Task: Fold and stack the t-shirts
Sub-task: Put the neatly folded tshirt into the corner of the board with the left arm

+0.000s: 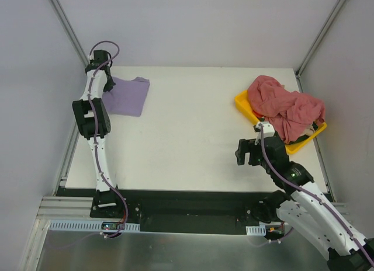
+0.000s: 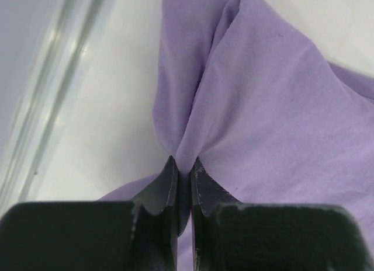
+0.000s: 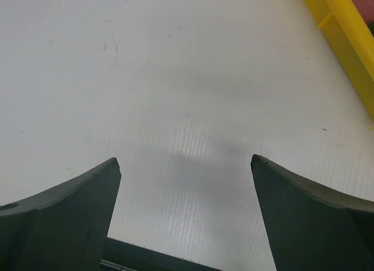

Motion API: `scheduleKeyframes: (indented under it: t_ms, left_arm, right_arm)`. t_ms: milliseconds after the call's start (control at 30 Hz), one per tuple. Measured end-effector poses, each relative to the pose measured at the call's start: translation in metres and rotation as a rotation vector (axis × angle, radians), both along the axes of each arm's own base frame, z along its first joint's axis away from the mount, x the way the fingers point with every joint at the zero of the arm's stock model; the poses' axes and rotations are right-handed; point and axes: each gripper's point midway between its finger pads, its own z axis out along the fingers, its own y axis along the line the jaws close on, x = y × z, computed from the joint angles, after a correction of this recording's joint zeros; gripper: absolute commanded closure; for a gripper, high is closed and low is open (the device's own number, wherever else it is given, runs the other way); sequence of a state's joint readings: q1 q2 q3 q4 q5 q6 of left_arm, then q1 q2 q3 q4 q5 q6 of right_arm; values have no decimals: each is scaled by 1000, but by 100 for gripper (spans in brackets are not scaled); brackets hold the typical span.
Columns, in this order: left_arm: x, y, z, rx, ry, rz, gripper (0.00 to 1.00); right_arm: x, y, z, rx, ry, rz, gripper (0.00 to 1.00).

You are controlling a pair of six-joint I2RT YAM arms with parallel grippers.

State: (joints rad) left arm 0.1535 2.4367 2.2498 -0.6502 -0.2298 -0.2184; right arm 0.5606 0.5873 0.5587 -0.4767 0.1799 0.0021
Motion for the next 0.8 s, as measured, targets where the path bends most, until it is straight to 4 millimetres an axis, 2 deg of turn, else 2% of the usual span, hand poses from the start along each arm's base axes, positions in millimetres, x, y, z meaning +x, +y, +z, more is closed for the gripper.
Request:
scheduleKeyframes:
  t_ms: [100, 167, 233, 300, 367, 467, 500, 567, 633, 700, 733, 800]
  left_arm:
    - [0, 18, 1, 36, 0, 26, 96]
    - [0, 29, 3, 58, 3, 36, 86]
    - [-1, 37, 7, 92, 8, 42, 40]
    - [-2, 44, 11, 125, 16, 40, 1]
    - [-1, 46, 17, 130, 5, 37, 1]
    - [-4, 33, 35, 81, -19, 33, 1]
    - [-6, 25, 45, 55, -37, 23, 1]
    - [-10, -1, 78, -12, -100, 1, 1]
    - [-22, -37, 125, -77, -184, -35, 1]
    - [-49, -83, 171, -139, -269, -82, 1]
    - [-64, -105, 188, -160, -301, -105, 1]
    - [-112, -157, 216, -211, -361, -173, 1]
  right_arm:
    - [1, -1, -5, -20, 20, -3, 4]
    - [2, -2, -9, -34, 34, -8, 4]
    - [2, -3, -14, -49, 49, -14, 4]
    - [3, -4, -15, -56, 52, -21, 4]
    - [5, -7, -14, -59, 48, -44, 4]
    - [9, -15, -11, -50, 32, -126, 4]
    - [10, -18, -10, -46, 24, -147, 4]
    - [12, -23, -5, -31, 1, -193, 4]
    - [15, -24, -1, -19, -17, -214, 4]
    - [17, -25, 2, -15, -34, -228, 4]
    - [18, -26, 3, -17, -38, -233, 4]
    - [19, -28, 3, -25, -44, -240, 4]
